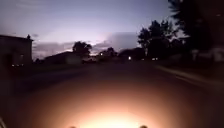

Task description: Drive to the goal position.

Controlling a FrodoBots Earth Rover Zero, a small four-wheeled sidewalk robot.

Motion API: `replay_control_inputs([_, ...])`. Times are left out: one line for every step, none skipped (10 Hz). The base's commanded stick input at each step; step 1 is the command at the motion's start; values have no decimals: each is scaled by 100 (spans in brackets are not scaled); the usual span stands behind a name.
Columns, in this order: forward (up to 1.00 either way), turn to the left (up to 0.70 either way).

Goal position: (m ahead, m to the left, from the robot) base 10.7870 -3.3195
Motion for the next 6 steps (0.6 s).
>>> replay_control_inputs([70,0])
replay_control_inputs([70,0])
replay_control_inputs([70,0])
replay_control_inputs([70,0])
replay_control_inputs([70,0])
replay_control_inputs([70,0])
